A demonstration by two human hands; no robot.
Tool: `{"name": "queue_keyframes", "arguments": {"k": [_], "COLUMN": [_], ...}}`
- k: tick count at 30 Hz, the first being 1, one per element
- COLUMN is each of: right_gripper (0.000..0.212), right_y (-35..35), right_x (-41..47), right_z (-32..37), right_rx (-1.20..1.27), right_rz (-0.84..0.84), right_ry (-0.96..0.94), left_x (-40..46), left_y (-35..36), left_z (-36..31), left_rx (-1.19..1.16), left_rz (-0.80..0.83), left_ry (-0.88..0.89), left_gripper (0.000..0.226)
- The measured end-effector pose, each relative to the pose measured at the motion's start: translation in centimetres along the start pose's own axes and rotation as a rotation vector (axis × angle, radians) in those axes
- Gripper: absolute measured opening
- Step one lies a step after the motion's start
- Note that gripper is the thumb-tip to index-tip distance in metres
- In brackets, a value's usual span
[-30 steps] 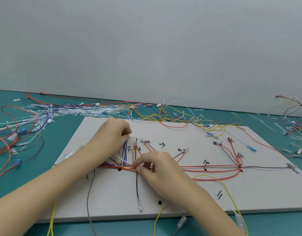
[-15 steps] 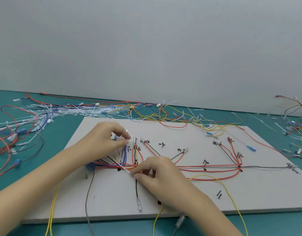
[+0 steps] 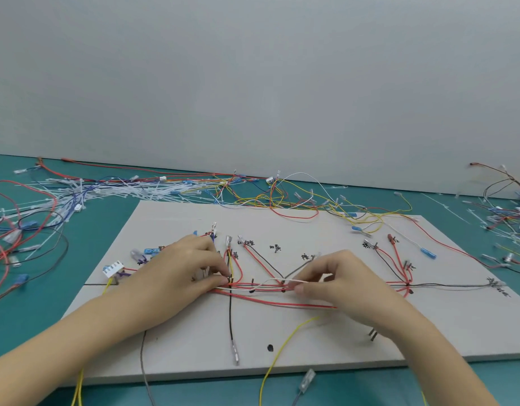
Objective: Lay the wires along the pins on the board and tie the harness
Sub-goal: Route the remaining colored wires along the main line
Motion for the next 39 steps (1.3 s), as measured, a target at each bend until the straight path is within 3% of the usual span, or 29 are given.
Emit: {"name": "queue_keyframes", "arguments": {"k": [4, 9, 16, 21, 27, 33, 39], "right_gripper": [0.006, 0.011, 0.011, 0.009, 0.008, 0.017, 0.02], "right_y": [-1.3, -3.6, -5.9, -6.1, -6.4, -6.5, -6.6], "right_x": [-0.5, -0.3, -0.4, -0.7, -1.1, -0.3, 0.7], "right_z": [-0.7, -2.5, -5.0, -6.0, -7.1, -7.2, -6.5], "right_rx": [0.119, 0.034, 0.226, 0.357, 0.251, 0.127, -0.056], "right_rz": [0.121, -0.007, -0.158, -0.137, -0.127, -0.27, -0.389], "right_ry": [0.102, 0.243, 0.301, 0.324, 0.408, 0.398, 0.256], "left_x": [0.1, 0.7, 1.1, 1.4, 2.2, 2.4, 2.7], "left_y": [0.3, 1.8, 2.7, 3.0, 3.4, 3.6, 3.6], "left_z": [-1.7, -3.4, -4.5, -4.6, -4.8, -5.2, -5.2], "left_rx": [0.108, 0.242, 0.245, 0.182, 0.122, 0.143, 0.117], "left_rz": [0.011, 0.09, 0.123, 0.125, 0.12, 0.078, 0.087], "left_ry": [0.082, 0.17, 0.194, 0.134, 0.11, 0.104, 0.087], "left_gripper": [0.029, 0.055, 0.03, 0.02, 0.023, 0.024, 0.023]}}
Point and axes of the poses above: each hand's wrist, its own x-axis towards the middle knuckle, its own y-axis out of the palm, z = x × y, the point moved 5 cm from there along x, towards the middle knuckle, and after that the axes turned 2 degrees about -x, right-handed, at the moved point
